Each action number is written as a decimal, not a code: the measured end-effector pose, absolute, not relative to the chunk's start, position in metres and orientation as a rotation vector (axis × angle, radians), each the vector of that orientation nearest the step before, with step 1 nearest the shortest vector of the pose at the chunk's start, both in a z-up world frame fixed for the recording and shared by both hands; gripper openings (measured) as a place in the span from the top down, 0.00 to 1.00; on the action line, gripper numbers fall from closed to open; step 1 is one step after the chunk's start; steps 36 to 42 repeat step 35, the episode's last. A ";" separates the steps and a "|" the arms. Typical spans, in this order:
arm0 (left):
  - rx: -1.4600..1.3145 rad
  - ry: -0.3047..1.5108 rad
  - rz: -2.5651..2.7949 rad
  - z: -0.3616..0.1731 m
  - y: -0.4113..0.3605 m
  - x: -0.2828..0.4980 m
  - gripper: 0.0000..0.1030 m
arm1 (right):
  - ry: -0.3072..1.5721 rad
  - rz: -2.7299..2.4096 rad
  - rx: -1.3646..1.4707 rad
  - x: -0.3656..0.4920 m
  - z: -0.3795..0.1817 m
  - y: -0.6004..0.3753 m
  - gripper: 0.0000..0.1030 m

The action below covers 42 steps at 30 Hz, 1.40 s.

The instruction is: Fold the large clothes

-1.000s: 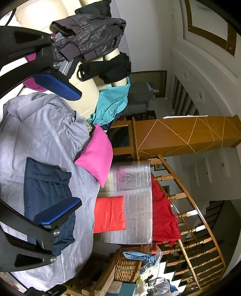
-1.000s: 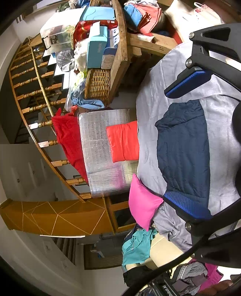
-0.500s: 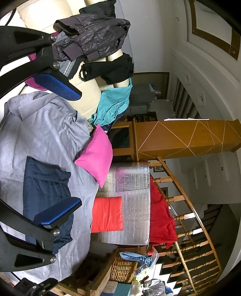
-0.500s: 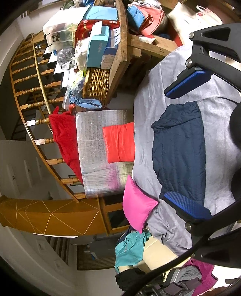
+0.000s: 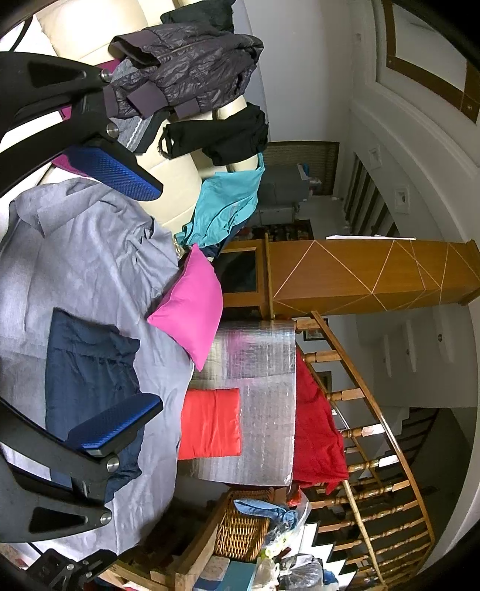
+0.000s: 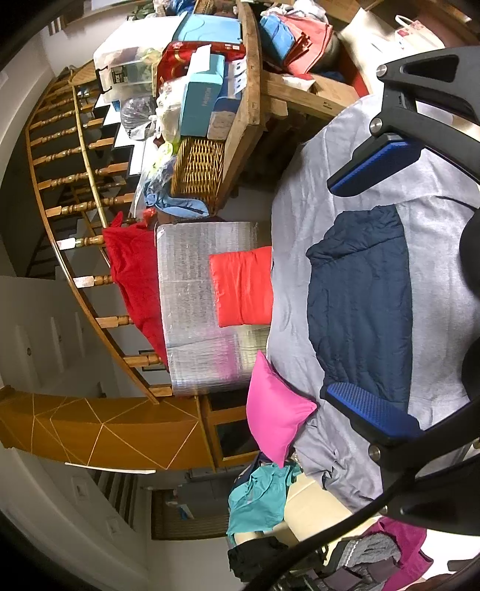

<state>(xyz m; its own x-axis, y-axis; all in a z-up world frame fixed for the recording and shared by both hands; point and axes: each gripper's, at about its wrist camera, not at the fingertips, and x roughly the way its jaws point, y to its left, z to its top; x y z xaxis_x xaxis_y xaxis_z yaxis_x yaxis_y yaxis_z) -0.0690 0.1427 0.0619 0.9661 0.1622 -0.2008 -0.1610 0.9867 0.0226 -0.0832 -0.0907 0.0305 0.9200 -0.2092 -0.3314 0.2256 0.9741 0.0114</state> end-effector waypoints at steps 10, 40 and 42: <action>-0.004 0.205 0.153 0.064 0.143 -0.070 0.00 | 0.332 -0.248 0.049 -0.080 0.033 -0.091 0.01; -0.031 0.239 0.168 0.061 0.138 -0.026 0.00 | 0.363 -0.240 0.052 -0.021 0.033 -0.106 0.01; -0.031 0.239 0.168 0.061 0.138 -0.026 0.00 | 0.363 -0.240 0.052 -0.021 0.033 -0.106 0.01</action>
